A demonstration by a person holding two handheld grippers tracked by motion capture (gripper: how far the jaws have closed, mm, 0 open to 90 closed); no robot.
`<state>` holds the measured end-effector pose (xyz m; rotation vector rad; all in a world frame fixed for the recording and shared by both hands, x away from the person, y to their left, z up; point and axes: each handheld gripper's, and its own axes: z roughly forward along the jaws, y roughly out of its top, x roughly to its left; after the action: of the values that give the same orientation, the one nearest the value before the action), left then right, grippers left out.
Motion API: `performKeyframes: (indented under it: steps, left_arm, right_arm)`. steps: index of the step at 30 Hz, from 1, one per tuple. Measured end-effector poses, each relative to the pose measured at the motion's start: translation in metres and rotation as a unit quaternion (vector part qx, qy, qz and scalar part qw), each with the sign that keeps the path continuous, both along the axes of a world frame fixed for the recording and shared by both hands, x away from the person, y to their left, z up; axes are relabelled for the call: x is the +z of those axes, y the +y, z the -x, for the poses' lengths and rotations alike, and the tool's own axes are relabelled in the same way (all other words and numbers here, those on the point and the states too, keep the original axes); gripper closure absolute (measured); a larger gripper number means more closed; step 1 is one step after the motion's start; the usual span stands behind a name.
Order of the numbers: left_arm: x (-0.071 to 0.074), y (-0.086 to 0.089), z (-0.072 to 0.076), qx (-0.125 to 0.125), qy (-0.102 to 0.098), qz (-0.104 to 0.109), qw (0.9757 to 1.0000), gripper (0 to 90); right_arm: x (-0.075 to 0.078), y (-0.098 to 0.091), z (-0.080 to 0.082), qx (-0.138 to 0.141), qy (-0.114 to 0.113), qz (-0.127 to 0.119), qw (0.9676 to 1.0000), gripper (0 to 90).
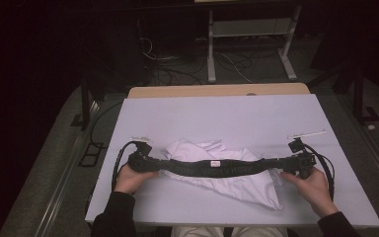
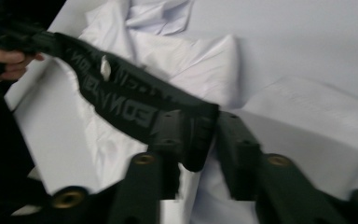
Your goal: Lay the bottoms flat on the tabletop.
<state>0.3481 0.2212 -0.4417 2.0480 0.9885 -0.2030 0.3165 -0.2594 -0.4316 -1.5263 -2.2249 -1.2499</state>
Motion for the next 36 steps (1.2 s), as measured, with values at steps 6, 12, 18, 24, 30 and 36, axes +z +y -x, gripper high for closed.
performKeyframes:
  steps: [6, 12, 18, 24, 30, 36]
  left_arm:
    - [0.003, -0.002, 0.000, -0.008, -0.006, -0.002, 0.9999, 84.7]
    - [0.010, -0.001, 0.000, -0.010, -0.020, 0.007, 0.9997, 84.9]
    - [0.020, -0.003, 0.001, 0.000, -0.051, 0.030, 0.9982, 85.1]
    - [0.025, -0.003, 0.000, 0.016, -0.081, 0.049, 0.9954, 85.1]
    - [0.029, -0.003, -0.003, 0.033, -0.107, 0.067, 0.9914, 85.5]
    - [0.034, -0.011, -0.011, 0.052, -0.132, 0.084, 0.9863, 85.7]
  right_arm:
    - [-0.001, 0.005, 0.002, 0.029, 0.007, 0.012, 0.9995, 84.4]
    - [0.005, -0.003, 0.003, 0.015, -0.017, -0.004, 0.9997, 85.1]
    - [0.011, -0.010, 0.001, 0.008, -0.037, -0.008, 0.9992, 85.1]
    - [0.015, -0.014, -0.004, -0.004, -0.053, -0.001, 0.9986, 85.3]
    - [0.020, -0.016, -0.013, -0.011, -0.078, 0.005, 0.9969, 85.3]
    - [0.027, -0.018, -0.030, -0.025, -0.100, 0.028, 0.9943, 85.3]
